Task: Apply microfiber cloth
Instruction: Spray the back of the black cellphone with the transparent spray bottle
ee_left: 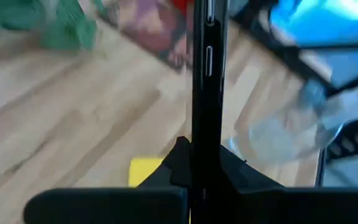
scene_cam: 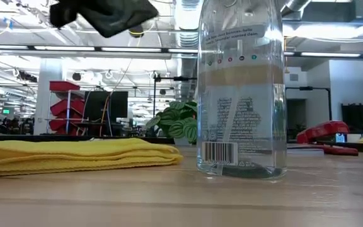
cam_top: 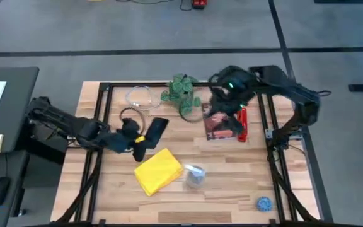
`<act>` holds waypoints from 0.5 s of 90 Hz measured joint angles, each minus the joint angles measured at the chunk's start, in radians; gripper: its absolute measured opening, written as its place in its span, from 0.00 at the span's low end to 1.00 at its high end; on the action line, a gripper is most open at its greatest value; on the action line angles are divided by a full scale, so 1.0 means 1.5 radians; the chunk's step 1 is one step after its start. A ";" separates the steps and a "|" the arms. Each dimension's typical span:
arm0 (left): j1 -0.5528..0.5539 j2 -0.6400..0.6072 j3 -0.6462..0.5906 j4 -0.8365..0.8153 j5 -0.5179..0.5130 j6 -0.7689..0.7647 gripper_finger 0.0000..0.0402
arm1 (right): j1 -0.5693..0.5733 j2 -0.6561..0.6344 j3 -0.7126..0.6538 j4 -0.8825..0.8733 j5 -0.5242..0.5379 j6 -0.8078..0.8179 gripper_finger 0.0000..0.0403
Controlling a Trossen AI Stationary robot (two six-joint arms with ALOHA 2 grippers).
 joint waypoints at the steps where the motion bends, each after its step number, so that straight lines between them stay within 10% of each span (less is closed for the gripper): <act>1: -0.006 -0.002 -0.006 0.013 -0.006 -0.002 0.00 | 0.005 -0.008 -0.011 0.006 0.003 0.010 0.58; 27: -0.148 0.070 -0.082 0.231 -0.124 -0.075 0.00 | 0.130 -0.190 -0.296 0.219 0.032 0.329 0.51; 45: -0.222 0.188 -0.082 0.344 -0.235 -0.192 0.00 | 0.179 -0.205 -0.418 0.322 0.019 0.320 0.52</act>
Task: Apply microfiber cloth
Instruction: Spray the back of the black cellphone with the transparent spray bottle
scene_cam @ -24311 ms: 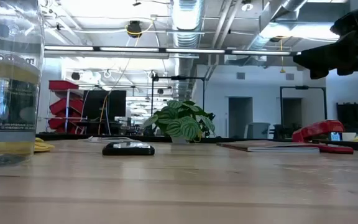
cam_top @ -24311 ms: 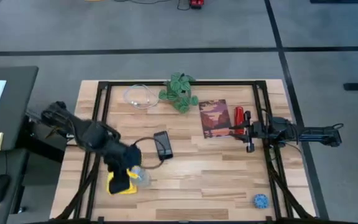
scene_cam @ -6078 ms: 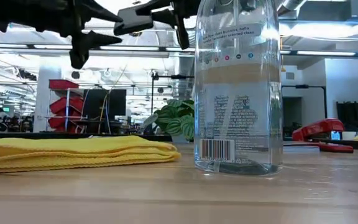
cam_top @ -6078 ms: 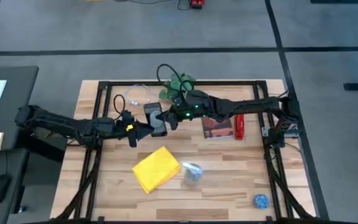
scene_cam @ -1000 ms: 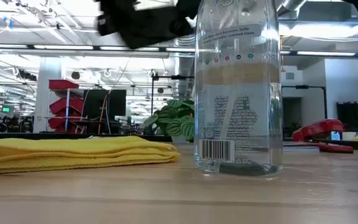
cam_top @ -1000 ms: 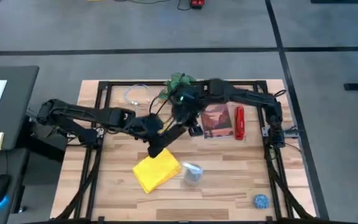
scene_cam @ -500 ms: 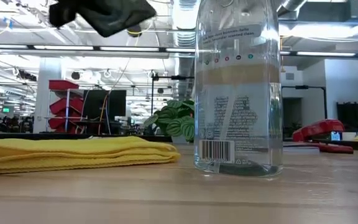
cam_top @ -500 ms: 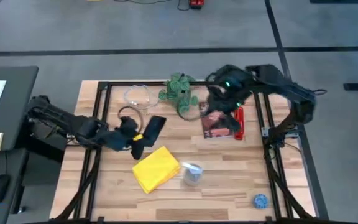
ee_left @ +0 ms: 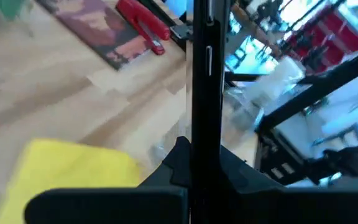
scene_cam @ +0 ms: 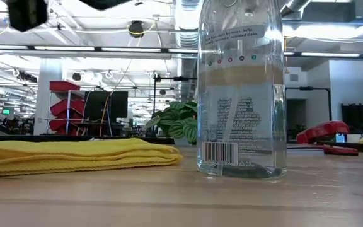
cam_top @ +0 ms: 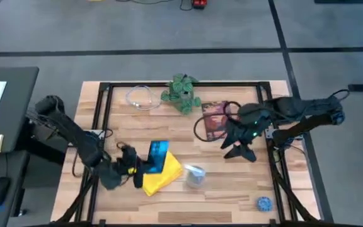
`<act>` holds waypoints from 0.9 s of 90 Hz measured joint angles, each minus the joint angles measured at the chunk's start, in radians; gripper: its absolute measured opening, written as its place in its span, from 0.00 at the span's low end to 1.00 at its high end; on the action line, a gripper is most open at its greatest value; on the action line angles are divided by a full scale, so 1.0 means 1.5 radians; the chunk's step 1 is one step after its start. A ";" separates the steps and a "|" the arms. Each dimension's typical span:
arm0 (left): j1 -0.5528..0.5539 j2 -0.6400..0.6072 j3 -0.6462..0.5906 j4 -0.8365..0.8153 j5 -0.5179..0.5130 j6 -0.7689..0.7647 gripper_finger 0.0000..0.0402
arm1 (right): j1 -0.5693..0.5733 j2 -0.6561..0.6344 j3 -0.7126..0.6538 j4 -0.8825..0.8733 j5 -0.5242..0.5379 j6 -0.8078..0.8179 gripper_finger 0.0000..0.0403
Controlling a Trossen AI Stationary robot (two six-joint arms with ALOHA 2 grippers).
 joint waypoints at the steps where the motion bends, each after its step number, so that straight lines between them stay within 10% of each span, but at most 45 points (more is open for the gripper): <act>1: -0.002 0.007 0.000 0.010 -0.007 -0.002 0.00 | 0.002 0.003 -0.004 0.001 -0.002 -0.008 0.53; 20: -0.003 0.102 0.028 0.013 -0.125 -0.072 0.00 | 0.011 0.056 -0.057 0.051 -0.021 -0.218 0.68; 41: 0.040 0.123 0.079 -0.105 -0.109 -0.126 0.00 | 0.001 0.139 -0.091 0.125 -0.038 -0.455 0.85; 81: 0.027 0.123 0.199 -0.435 -0.034 -0.315 0.00 | -0.063 0.225 -0.092 0.322 -0.123 -0.463 0.89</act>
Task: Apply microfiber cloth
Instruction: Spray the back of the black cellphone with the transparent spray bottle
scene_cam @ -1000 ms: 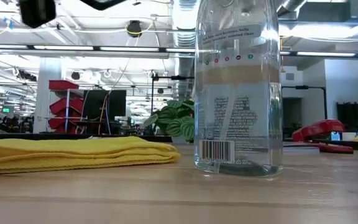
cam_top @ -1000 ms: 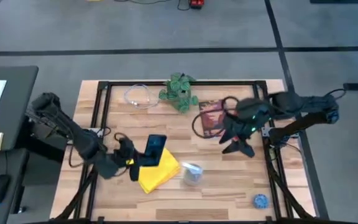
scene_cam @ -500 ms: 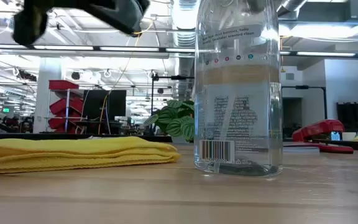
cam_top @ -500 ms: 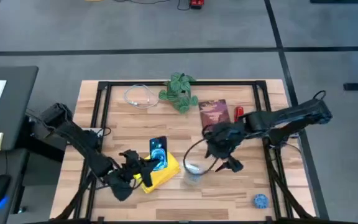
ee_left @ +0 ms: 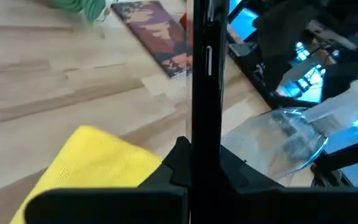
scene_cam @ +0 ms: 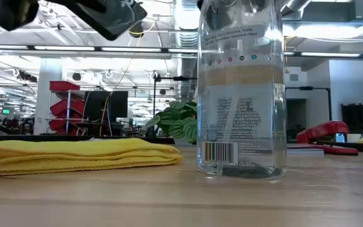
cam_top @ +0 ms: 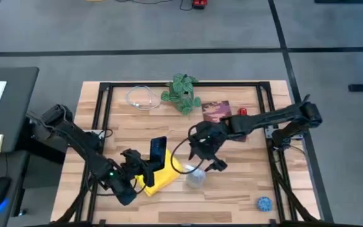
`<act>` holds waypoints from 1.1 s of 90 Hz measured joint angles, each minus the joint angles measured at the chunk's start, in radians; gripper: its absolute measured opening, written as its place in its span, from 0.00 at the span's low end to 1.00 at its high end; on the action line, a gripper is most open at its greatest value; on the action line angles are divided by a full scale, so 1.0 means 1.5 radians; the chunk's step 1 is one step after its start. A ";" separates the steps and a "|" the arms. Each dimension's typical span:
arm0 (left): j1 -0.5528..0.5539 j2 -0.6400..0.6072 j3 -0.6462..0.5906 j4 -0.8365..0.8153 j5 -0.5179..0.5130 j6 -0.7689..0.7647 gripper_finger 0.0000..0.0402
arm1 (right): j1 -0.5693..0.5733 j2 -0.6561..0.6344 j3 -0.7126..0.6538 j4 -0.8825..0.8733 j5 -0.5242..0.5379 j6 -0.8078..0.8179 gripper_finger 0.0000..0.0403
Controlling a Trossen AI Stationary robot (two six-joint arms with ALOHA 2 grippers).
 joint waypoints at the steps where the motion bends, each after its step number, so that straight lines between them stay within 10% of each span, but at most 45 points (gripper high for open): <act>1: 0.000 0.000 0.003 -0.004 0.001 -0.004 0.00 | 0.000 0.000 0.000 0.005 -0.001 0.000 0.89; 99: 0.064 0.000 0.159 -0.103 0.136 0.052 0.00 | 0.071 -0.001 0.001 0.114 0.088 0.075 0.89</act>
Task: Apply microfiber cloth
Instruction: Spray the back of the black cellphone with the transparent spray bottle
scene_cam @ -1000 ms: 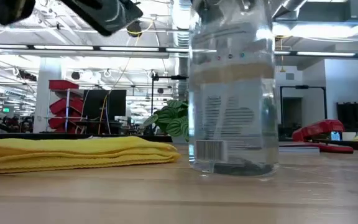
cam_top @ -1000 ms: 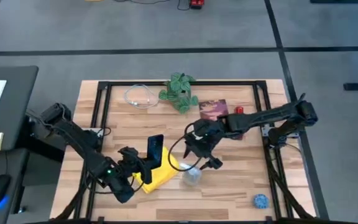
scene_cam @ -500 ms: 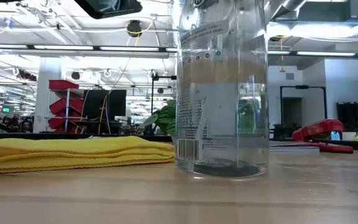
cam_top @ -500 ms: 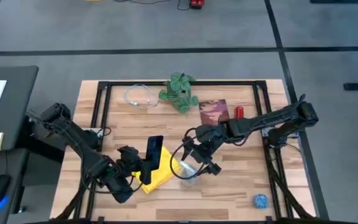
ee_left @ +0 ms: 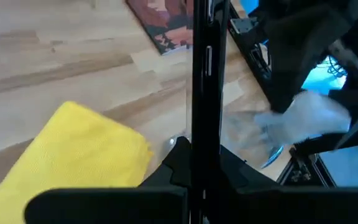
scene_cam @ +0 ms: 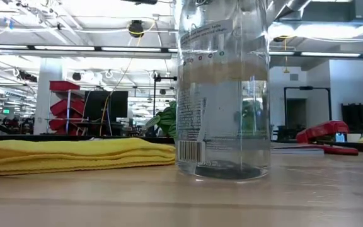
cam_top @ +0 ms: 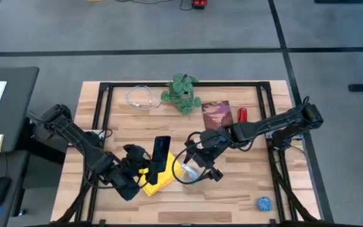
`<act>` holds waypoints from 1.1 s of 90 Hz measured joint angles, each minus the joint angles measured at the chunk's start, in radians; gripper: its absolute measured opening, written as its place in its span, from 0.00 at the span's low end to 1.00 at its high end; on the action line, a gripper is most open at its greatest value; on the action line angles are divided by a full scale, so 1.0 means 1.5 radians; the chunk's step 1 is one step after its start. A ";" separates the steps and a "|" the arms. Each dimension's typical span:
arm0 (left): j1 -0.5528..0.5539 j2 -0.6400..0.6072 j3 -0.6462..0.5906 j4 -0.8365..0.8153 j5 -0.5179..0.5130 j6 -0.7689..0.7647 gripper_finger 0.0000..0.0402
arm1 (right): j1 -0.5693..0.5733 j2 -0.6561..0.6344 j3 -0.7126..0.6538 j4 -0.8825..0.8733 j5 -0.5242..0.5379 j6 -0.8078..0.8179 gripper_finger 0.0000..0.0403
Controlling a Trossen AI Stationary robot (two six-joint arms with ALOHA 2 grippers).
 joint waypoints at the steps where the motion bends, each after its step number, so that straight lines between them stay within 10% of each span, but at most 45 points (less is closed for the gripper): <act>1: 0.002 0.000 0.002 0.000 0.001 0.006 0.00 | 0.000 0.000 0.000 0.000 0.000 0.000 0.89; 99: 0.035 0.000 0.043 -0.064 0.056 0.107 0.00 | 0.001 0.045 0.000 0.005 -0.005 -0.093 0.89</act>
